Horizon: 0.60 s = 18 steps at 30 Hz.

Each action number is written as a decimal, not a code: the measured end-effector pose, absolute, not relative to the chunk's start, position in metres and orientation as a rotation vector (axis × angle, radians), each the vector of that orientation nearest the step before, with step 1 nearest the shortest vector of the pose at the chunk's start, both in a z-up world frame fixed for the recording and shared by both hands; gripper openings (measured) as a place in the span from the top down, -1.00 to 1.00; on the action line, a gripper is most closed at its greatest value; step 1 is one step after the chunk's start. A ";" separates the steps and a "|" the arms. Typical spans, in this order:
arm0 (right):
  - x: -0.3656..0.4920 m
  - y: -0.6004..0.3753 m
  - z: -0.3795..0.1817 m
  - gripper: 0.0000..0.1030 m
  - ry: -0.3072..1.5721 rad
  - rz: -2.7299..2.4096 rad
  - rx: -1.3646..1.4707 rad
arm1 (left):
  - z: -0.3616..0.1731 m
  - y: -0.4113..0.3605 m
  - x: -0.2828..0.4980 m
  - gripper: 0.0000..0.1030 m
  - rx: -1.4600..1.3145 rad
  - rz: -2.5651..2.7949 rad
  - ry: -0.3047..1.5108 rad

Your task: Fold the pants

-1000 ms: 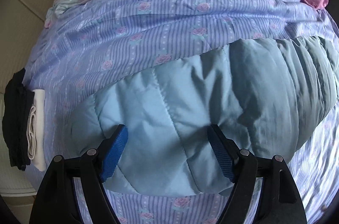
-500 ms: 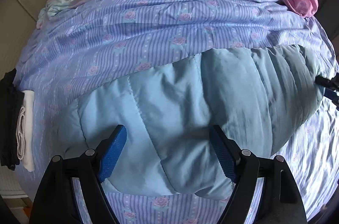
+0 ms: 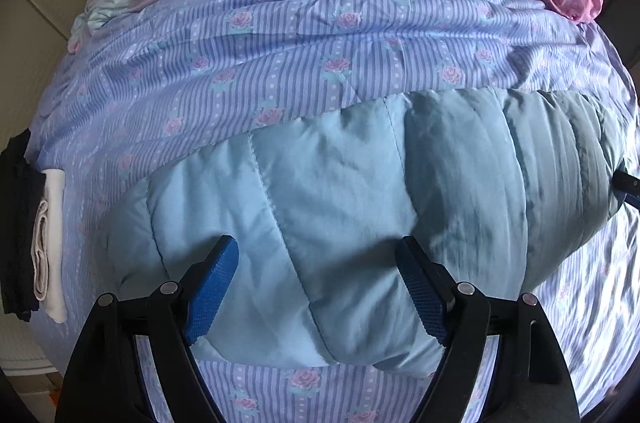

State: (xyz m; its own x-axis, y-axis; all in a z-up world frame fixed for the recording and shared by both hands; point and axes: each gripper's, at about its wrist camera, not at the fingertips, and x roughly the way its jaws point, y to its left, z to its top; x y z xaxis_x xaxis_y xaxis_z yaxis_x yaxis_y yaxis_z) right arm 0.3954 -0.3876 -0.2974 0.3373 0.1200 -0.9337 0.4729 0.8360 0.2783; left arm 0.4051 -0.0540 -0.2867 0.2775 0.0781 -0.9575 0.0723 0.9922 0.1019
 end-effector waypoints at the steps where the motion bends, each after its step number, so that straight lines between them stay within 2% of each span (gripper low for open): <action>1: 0.393 -0.387 -0.293 0.37 1.218 -0.276 0.560 | -0.284 -0.052 0.403 -0.57 0.127 0.002 1.288; 3: 0.381 -0.375 -0.270 0.17 1.159 -0.348 0.454 | -0.271 -0.043 0.396 -0.57 0.080 -0.022 1.260; 7: 0.359 -0.332 -0.224 -0.06 1.056 -0.300 0.288 | -0.233 -0.010 0.373 -0.66 0.033 -0.064 1.145; 12: 0.350 -0.261 -0.205 -0.08 1.055 -0.044 0.256 | -0.214 0.066 0.353 -0.70 -0.026 -0.081 1.091; 18: 0.363 -0.173 -0.228 -0.08 1.135 0.134 0.139 | -0.237 0.142 0.356 -0.66 -0.159 -0.113 1.139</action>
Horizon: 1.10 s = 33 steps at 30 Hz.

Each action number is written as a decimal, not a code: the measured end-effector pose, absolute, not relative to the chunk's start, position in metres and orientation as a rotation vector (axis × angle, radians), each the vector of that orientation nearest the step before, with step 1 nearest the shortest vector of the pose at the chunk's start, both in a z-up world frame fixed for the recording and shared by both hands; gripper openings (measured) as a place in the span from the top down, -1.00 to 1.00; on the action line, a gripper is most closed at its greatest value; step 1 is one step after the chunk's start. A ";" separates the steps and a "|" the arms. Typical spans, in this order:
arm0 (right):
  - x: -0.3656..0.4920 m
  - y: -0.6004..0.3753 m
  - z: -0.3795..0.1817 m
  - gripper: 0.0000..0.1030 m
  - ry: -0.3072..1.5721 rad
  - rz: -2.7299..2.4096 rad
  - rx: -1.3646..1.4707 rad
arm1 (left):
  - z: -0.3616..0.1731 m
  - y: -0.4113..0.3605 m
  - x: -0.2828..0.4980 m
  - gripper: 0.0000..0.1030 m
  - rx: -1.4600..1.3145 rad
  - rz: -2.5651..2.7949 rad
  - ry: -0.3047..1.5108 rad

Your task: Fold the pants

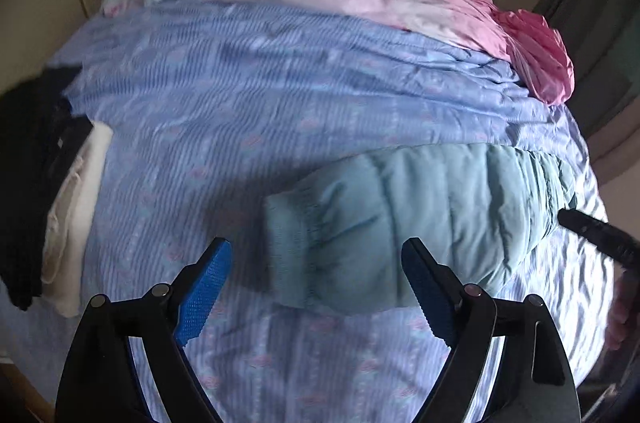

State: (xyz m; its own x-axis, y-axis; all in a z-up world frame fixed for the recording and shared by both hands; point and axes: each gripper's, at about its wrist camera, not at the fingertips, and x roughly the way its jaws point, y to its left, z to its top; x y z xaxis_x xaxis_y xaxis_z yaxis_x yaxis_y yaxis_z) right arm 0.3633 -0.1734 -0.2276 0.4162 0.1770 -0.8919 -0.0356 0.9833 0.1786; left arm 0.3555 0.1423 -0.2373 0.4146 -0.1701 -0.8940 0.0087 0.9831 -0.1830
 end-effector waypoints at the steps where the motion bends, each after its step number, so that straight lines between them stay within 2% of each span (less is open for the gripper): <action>1: 0.364 -0.162 -0.230 -0.08 1.142 0.153 0.127 | -0.242 0.148 0.357 -0.65 -0.176 -0.120 1.145; 7: 0.376 -0.116 -0.246 -0.08 1.186 0.182 0.056 | -0.274 0.176 0.383 -0.64 -0.315 -0.134 1.209; 16: 0.392 -0.111 -0.257 -0.08 1.200 0.071 0.041 | -0.319 0.177 0.408 -0.54 -0.398 -0.209 1.303; 17: 0.395 -0.110 -0.256 -0.08 1.198 0.064 0.040 | -0.322 0.180 0.409 -0.45 -0.417 -0.217 1.305; 19: 0.398 -0.111 -0.257 -0.08 1.196 0.044 0.041 | -0.325 0.182 0.408 -0.08 -0.471 -0.251 1.313; 20: 0.400 -0.110 -0.257 -0.08 1.196 0.038 0.041 | -0.326 0.182 0.408 0.19 -0.501 -0.281 1.321; 25: 0.408 -0.105 -0.262 -0.08 1.210 0.011 0.026 | -0.315 0.184 0.400 0.45 -0.477 -0.273 1.297; 26: 0.408 -0.103 -0.263 -0.08 1.212 0.009 0.025 | -0.309 0.187 0.396 0.66 -0.480 -0.271 1.285; 27: 0.409 -0.101 -0.263 -0.08 1.211 0.014 0.024 | -0.307 0.189 0.395 0.76 -0.468 -0.257 1.279; 33: 0.418 -0.085 -0.277 -0.08 1.239 0.013 -0.027 | -0.313 0.200 0.389 0.75 -0.494 -0.268 1.278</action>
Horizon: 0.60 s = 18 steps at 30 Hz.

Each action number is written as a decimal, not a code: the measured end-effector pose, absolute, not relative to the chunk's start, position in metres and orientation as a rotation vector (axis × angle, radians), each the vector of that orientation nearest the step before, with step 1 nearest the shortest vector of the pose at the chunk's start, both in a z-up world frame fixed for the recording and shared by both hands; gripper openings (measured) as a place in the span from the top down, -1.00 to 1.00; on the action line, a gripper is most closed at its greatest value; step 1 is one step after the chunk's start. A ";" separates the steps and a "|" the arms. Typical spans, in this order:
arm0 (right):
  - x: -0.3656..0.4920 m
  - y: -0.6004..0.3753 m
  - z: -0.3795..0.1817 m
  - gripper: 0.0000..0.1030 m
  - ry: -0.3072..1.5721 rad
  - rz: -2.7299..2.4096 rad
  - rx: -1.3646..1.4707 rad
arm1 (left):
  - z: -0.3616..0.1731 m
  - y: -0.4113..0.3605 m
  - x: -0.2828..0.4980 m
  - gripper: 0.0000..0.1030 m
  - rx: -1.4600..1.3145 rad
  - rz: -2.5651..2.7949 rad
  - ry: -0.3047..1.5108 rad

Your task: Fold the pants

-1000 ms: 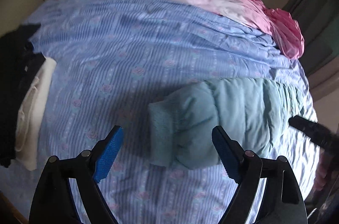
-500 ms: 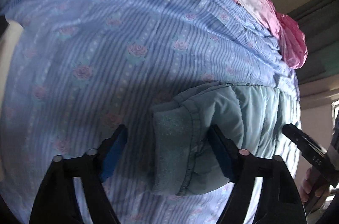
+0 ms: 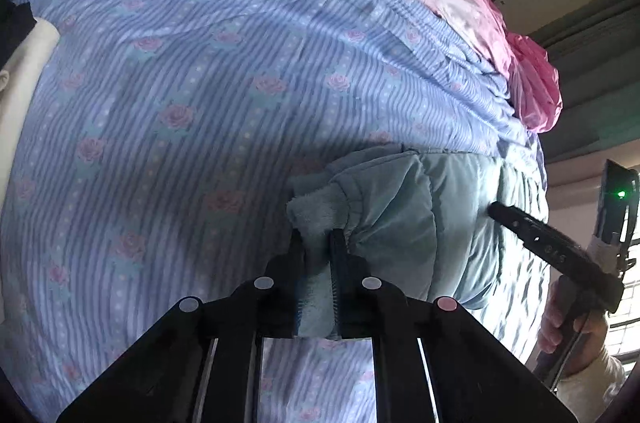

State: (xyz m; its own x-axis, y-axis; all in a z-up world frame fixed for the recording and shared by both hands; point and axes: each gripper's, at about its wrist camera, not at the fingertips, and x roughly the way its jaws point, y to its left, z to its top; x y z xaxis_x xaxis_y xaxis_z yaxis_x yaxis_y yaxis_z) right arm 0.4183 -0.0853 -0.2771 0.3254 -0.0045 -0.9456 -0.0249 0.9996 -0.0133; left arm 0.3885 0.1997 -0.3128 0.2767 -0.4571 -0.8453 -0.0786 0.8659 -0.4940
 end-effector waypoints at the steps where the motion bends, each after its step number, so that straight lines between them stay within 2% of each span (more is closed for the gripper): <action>1: 0.419 -0.085 -0.278 -0.08 1.240 0.008 -0.027 | -0.314 0.201 0.390 0.75 -0.511 -0.268 1.277; 10: 0.424 -0.097 -0.294 -0.08 1.261 -0.060 -0.092 | -0.322 0.187 0.401 0.73 -0.395 -0.193 1.300; 12: 0.424 -0.103 -0.294 -0.08 1.266 -0.052 -0.073 | -0.320 0.179 0.404 0.68 -0.319 -0.183 1.301; 14: 0.418 -0.110 -0.281 -0.08 1.238 -0.064 -0.061 | -0.307 0.174 0.403 0.55 -0.241 -0.165 1.281; 17: 0.396 -0.121 -0.253 -0.08 1.157 -0.042 -0.055 | -0.275 0.173 0.388 0.02 -0.131 -0.098 1.183; 18: 0.383 -0.125 -0.241 -0.08 1.124 -0.029 -0.059 | -0.262 0.172 0.379 -0.01 -0.115 -0.113 1.135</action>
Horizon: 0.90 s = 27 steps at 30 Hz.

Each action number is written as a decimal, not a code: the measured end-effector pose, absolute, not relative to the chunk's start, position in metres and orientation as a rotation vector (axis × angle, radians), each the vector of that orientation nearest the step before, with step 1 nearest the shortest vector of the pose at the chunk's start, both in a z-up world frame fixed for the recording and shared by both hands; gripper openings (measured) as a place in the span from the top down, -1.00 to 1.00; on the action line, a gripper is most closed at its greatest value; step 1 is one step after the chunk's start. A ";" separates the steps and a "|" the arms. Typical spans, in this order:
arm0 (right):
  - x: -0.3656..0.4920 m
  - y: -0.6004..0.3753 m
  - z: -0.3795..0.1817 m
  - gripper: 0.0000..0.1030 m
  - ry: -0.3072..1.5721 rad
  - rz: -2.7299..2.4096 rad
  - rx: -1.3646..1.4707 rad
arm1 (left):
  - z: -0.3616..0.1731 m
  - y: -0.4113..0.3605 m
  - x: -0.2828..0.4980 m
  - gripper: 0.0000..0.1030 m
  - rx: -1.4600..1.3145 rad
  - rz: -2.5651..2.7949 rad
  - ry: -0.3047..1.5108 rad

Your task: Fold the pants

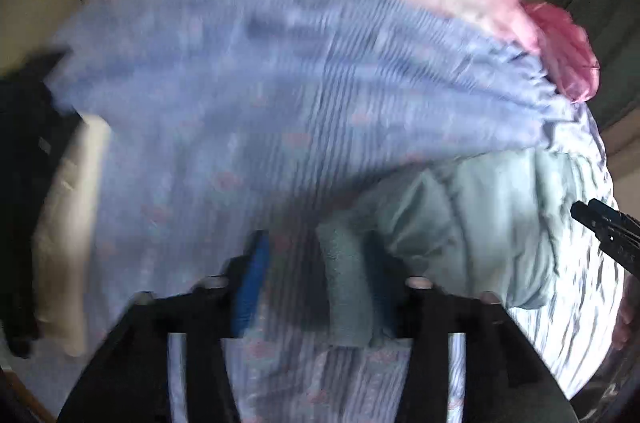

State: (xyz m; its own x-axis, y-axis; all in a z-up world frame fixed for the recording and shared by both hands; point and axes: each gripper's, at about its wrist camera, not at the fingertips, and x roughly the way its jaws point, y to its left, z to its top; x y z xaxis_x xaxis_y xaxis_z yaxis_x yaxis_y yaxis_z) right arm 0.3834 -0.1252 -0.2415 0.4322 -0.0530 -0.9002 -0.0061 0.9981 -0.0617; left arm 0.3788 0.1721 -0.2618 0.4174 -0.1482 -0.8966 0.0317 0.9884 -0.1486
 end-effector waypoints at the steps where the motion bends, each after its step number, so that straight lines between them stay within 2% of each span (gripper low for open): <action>1: 0.375 -0.128 -0.236 -0.08 1.108 -0.014 -0.057 | -0.251 0.169 0.371 -0.01 -0.094 -0.139 1.105; 5: 0.333 -0.132 -0.225 -0.08 1.098 0.118 -0.059 | -0.235 0.138 0.336 -0.02 0.012 -0.284 1.080; 11: 0.301 -0.125 -0.267 -0.07 1.215 0.256 -0.076 | -0.278 0.122 0.320 0.00 -0.074 -0.305 1.210; 20: 0.328 -0.122 -0.319 0.08 1.330 0.305 0.027 | -0.320 0.152 0.328 -0.01 -0.422 -0.137 1.299; 27: 0.338 -0.116 -0.305 0.13 1.271 0.330 0.019 | -0.330 0.150 0.345 -0.09 -0.417 -0.088 1.324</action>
